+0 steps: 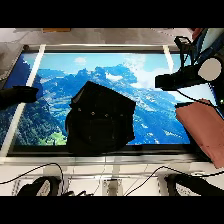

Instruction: Fold the clothes and pants, and hang the long-sleeved shirts on hangers.

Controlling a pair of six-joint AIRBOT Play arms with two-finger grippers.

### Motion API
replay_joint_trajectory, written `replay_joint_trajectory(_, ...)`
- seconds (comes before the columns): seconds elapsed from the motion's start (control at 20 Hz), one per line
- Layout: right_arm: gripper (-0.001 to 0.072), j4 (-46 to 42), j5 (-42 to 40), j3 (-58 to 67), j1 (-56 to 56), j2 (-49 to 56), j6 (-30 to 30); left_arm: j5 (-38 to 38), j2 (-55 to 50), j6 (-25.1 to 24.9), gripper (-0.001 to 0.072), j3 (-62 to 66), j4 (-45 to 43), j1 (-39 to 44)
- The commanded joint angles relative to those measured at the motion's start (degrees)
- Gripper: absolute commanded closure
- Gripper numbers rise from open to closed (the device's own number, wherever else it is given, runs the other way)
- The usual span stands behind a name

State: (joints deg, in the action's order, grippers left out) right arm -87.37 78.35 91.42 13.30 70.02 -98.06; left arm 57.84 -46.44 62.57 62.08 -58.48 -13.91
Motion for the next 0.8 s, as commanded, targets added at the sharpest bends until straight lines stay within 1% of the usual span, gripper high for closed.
replay_joint_trajectory(0.0,0.0674,0.00,0.02,0.02,0.07,0.02,-0.02,0.00,-0.02,0.00,0.0649,0.00,-0.02,-0.04)
replay_joint_trajectory(0.75,0.0674,0.15,-0.48,0.02,0.07,0.02,-0.02,0.00,-0.02,0.00,0.0649,0.00,0.24,-0.04)
